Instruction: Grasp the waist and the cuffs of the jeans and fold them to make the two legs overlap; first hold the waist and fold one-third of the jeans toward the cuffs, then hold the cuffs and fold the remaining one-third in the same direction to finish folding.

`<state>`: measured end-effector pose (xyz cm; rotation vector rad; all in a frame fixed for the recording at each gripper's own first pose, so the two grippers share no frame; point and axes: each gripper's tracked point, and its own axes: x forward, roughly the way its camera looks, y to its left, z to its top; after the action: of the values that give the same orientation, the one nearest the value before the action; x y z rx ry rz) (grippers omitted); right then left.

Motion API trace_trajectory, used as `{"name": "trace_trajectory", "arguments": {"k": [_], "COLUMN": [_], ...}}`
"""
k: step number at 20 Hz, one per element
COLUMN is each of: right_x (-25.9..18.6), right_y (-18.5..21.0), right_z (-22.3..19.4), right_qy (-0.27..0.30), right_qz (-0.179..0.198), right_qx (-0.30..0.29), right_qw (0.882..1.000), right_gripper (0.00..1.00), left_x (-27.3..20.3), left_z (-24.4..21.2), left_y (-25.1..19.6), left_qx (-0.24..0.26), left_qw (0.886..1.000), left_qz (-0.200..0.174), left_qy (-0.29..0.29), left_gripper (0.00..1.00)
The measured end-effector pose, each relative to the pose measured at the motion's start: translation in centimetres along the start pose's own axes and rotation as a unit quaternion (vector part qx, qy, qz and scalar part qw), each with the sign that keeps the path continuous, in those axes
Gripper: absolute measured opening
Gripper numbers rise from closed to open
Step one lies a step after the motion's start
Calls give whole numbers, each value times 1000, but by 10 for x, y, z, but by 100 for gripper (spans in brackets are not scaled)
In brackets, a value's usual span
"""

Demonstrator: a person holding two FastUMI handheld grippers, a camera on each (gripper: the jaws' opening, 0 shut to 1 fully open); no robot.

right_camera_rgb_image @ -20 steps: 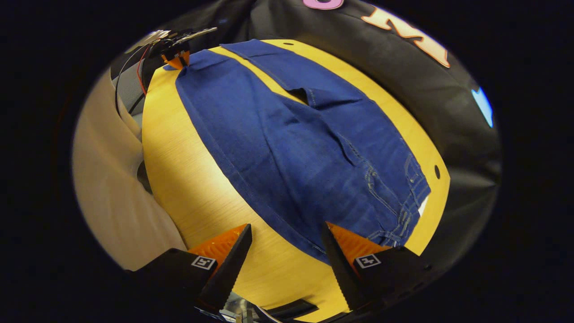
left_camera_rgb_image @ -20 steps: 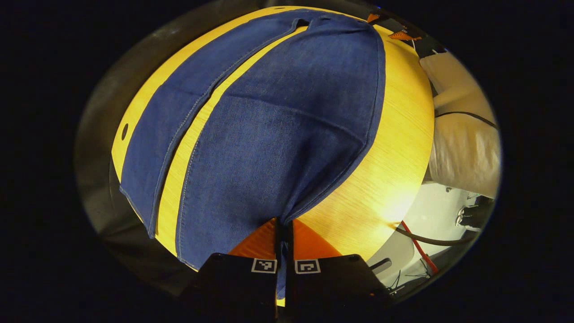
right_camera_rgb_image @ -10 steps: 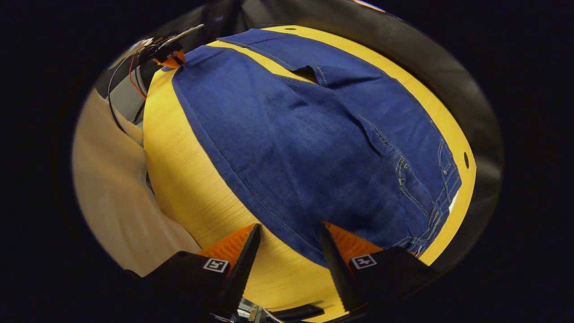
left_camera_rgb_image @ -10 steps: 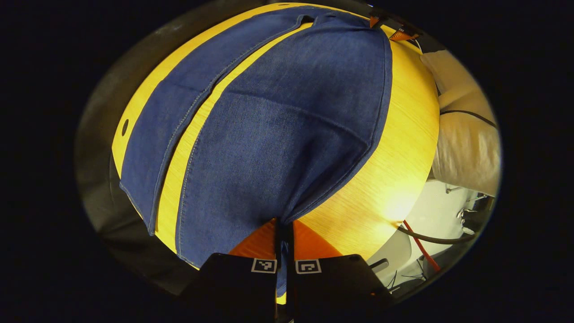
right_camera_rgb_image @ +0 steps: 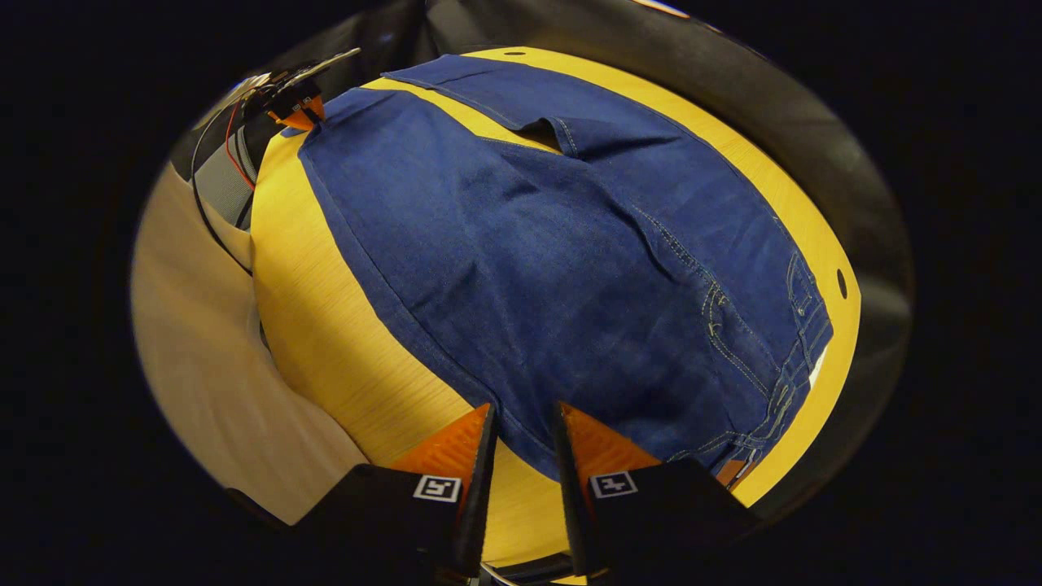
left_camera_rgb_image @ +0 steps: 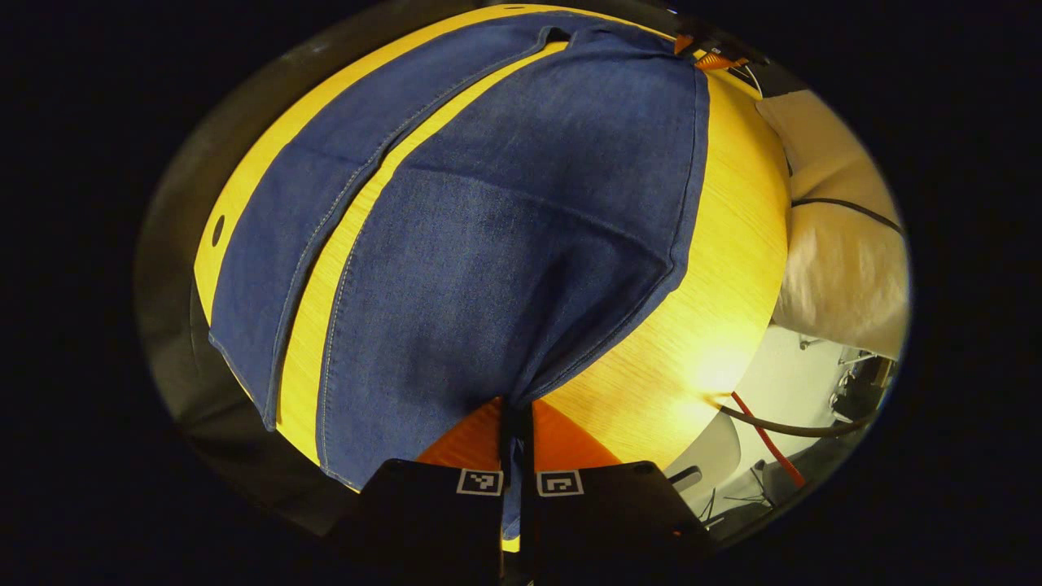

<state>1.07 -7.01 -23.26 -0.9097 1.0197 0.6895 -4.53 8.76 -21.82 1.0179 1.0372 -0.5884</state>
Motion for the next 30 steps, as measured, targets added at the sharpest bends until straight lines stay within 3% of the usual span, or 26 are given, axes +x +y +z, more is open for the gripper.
{"name": "trace_trajectory", "arguments": {"k": [1,2,3,5,7,12,15,20,23,26,30], "right_x": [0,-1,0,0,-1,-4,-14,-42,-65,-81,-98], "right_y": [-2,-3,-3,-5,-2,6,-3,-23,-38,-63,-97], "right_z": [3,7,8,8,3,6,24,47,82,119,156], "right_qy": [-1,1,2,6,11,29,11,-40,-74,-117,-160], "right_qz": [-4,-9,-13,-23,-28,-32,-54,-111,-141,-164,-191], "right_qx": [-5,-9,-9,5,22,25,60,126,157,202,244], "right_qw": [1000,1000,1000,1000,999,999,997,985,975,958,937], "right_gripper": [32,29,12,14,5,5,5,5,5,5,5], "left_x": [0,-1,-2,-1,-3,-6,-10,-64,-86,-114,-150], "left_z": [1,0,0,0,-1,-20,-13,16,37,55,70], "left_y": [0,-2,-2,-2,-4,-26,-31,-5,24,59,75], "left_qx": [-4,-6,-6,-6,-3,1,-32,-81,-142,-209,-293], "left_qw": [1000,1000,1000,1000,1000,999,999,995,981,957,917], "left_qz": [-1,-2,-3,-7,-12,-49,-34,25,78,126,143], "left_qy": [-3,-4,-5,-4,0,24,2,-57,-109,-158,-230], "left_gripper": [1,1,0,0,0,0,0,0,0,0,0]}}
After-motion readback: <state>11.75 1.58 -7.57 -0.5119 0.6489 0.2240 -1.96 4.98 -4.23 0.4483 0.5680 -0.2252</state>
